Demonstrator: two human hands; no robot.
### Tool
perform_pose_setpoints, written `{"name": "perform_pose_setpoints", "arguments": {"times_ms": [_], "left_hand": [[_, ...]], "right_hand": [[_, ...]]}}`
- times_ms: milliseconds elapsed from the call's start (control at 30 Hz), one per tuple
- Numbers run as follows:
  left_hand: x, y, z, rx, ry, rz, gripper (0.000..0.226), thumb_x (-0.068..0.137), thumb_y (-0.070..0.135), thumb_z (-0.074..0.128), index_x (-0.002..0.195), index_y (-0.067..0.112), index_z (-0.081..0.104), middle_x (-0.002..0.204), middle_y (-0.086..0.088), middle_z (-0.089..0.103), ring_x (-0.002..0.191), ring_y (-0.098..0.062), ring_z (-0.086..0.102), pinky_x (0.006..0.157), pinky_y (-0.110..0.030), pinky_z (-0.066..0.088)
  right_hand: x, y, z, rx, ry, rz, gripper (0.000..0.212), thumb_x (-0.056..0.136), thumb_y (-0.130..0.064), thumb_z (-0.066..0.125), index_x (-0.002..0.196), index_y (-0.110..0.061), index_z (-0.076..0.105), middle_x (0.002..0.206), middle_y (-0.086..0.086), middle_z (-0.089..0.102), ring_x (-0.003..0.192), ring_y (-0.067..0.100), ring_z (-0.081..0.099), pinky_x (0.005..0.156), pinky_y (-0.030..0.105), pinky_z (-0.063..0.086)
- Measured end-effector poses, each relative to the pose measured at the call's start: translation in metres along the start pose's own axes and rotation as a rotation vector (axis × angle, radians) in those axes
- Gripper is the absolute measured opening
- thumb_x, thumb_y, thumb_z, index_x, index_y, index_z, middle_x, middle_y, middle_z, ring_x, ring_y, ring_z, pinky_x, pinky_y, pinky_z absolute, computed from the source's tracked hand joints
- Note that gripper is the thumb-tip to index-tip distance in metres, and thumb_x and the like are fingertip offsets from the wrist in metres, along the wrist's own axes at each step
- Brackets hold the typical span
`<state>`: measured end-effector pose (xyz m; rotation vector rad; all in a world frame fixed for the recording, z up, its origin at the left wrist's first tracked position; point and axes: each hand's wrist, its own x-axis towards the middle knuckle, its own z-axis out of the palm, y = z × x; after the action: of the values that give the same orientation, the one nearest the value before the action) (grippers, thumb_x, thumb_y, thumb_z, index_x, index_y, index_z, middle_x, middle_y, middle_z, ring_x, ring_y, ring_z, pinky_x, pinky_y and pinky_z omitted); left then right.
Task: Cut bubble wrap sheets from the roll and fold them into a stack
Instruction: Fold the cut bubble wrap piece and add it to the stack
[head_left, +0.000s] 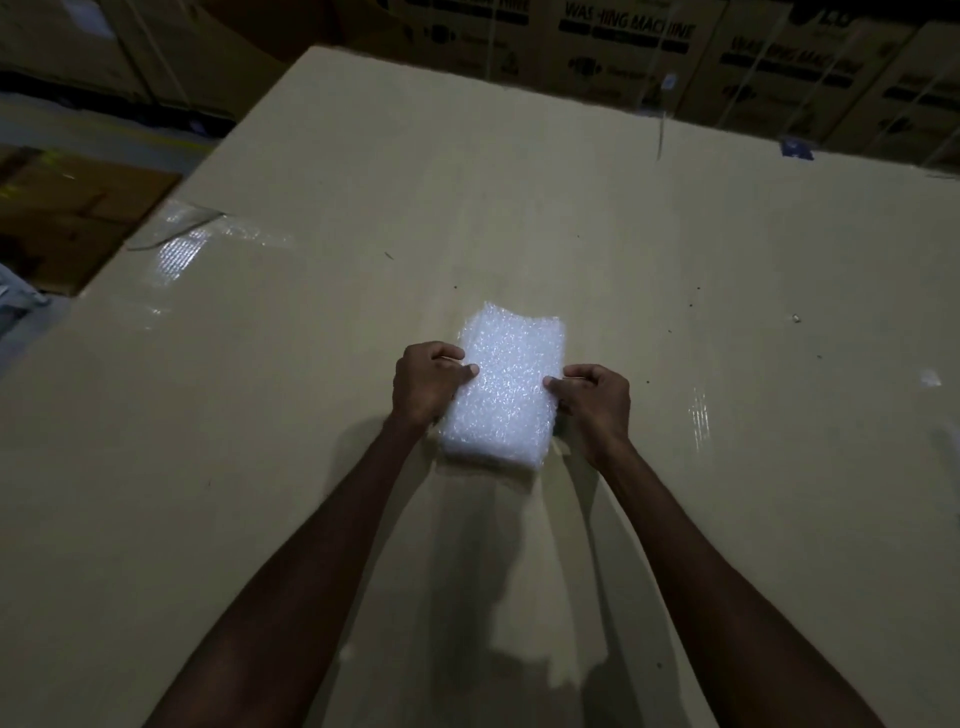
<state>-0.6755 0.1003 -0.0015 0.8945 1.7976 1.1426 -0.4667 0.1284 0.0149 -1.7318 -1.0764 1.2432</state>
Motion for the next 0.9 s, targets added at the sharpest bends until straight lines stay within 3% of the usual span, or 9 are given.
{"name": "perform_pose_setpoints", "arguments": {"times_ms": [100, 200, 300, 400, 467, 567, 667, 767, 900], "left_hand": [[-0.004, -0.001, -0.001, 0.034, 0.034, 0.054, 0.021, 0.076, 0.018, 0.086, 0.092, 0.018, 0.072, 0.074, 0.002, 0.070, 0.062, -0.014, 0.062, 0.066, -0.036, 0.053], [-0.005, 0.002, -0.005, 0.035, 0.078, 0.065, 0.023, 0.077, 0.024, 0.085, 0.095, 0.019, 0.072, 0.082, 0.002, 0.072, 0.068, -0.014, 0.064, 0.073, -0.042, 0.057], [-0.009, 0.006, -0.007, 0.209, 0.179, 0.210, 0.027, 0.084, 0.027, 0.079, 0.107, 0.015, 0.071, 0.101, -0.001, 0.072, 0.083, -0.014, 0.065, 0.079, -0.028, 0.051], [-0.016, 0.005, 0.002, 0.364, 0.225, 0.520, 0.029, 0.094, 0.021, 0.067, 0.120, 0.007, 0.067, 0.120, -0.007, 0.067, 0.106, -0.021, 0.063, 0.092, -0.020, 0.043], [-0.014, -0.001, 0.014, 0.514, 0.192, 0.712, 0.036, 0.100, 0.023, 0.053, 0.129, 0.004, 0.063, 0.132, -0.013, 0.063, 0.125, -0.028, 0.057, 0.107, -0.030, 0.039], [-0.009, -0.012, 0.029, 0.779, -0.030, 0.732, 0.057, 0.103, 0.036, 0.025, 0.147, 0.006, 0.046, 0.157, -0.009, 0.040, 0.148, -0.032, 0.030, 0.117, -0.052, 0.023], [-0.003, -0.032, 0.026, 0.936, -0.080, 0.754, 0.058, 0.104, 0.036, 0.019, 0.151, 0.010, 0.040, 0.162, -0.005, 0.031, 0.151, -0.027, 0.023, 0.117, -0.057, 0.021], [0.004, -0.053, 0.020, 1.032, -0.056, 0.793, 0.054, 0.107, 0.032, 0.022, 0.153, 0.008, 0.038, 0.162, -0.007, 0.031, 0.151, -0.025, 0.025, 0.117, -0.057, 0.023], [0.006, -0.058, 0.019, 1.014, -0.045, 0.823, 0.053, 0.108, 0.032, 0.025, 0.153, 0.007, 0.037, 0.162, -0.008, 0.030, 0.150, -0.023, 0.027, 0.116, -0.056, 0.025]], "right_hand": [[-0.003, 0.001, 0.001, -0.018, -0.013, -0.024, 0.030, 0.075, -0.015, 0.089, 0.096, -0.011, 0.070, 0.088, 0.011, 0.075, 0.077, 0.033, 0.074, 0.064, 0.053, 0.063], [-0.009, -0.007, 0.000, -0.070, 0.038, -0.089, 0.036, 0.080, -0.025, 0.087, 0.108, -0.011, 0.069, 0.094, 0.006, 0.074, 0.075, 0.021, 0.071, 0.060, 0.034, 0.061], [-0.015, -0.009, 0.000, -0.264, 0.136, -0.301, 0.043, 0.086, -0.031, 0.080, 0.121, -0.010, 0.068, 0.110, 0.002, 0.073, 0.097, 0.017, 0.069, 0.086, 0.032, 0.054], [-0.025, -0.008, 0.010, -0.415, 0.077, -0.517, 0.044, 0.096, -0.029, 0.069, 0.133, -0.007, 0.062, 0.134, 0.008, 0.065, 0.121, 0.024, 0.061, 0.103, 0.031, 0.043], [-0.027, -0.005, 0.021, -0.529, -0.015, -0.599, 0.048, 0.102, -0.028, 0.059, 0.144, -0.004, 0.053, 0.150, 0.013, 0.053, 0.139, 0.026, 0.048, 0.112, 0.029, 0.032], [-0.022, 0.005, 0.033, -0.716, -0.176, -0.625, 0.056, 0.109, -0.031, 0.040, 0.157, -0.004, 0.030, 0.167, 0.013, 0.022, 0.156, 0.023, 0.015, 0.124, 0.033, 0.011], [-0.015, 0.021, 0.039, -0.874, -0.247, -0.643, 0.057, 0.111, -0.034, 0.029, 0.160, -0.005, 0.022, 0.169, 0.015, 0.010, 0.157, 0.025, 0.005, 0.126, 0.041, 0.007], [-0.012, 0.035, 0.044, -0.943, -0.233, -0.707, 0.066, 0.105, -0.039, 0.022, 0.155, 0.003, 0.032, 0.164, 0.023, 0.022, 0.154, 0.036, 0.020, 0.123, 0.051, 0.019], [-0.007, 0.041, 0.048, -0.956, -0.243, -0.673, 0.078, 0.099, -0.050, 0.011, 0.159, 0.000, 0.018, 0.168, 0.018, 0.011, 0.157, 0.029, 0.010, 0.124, 0.039, 0.005]]}}
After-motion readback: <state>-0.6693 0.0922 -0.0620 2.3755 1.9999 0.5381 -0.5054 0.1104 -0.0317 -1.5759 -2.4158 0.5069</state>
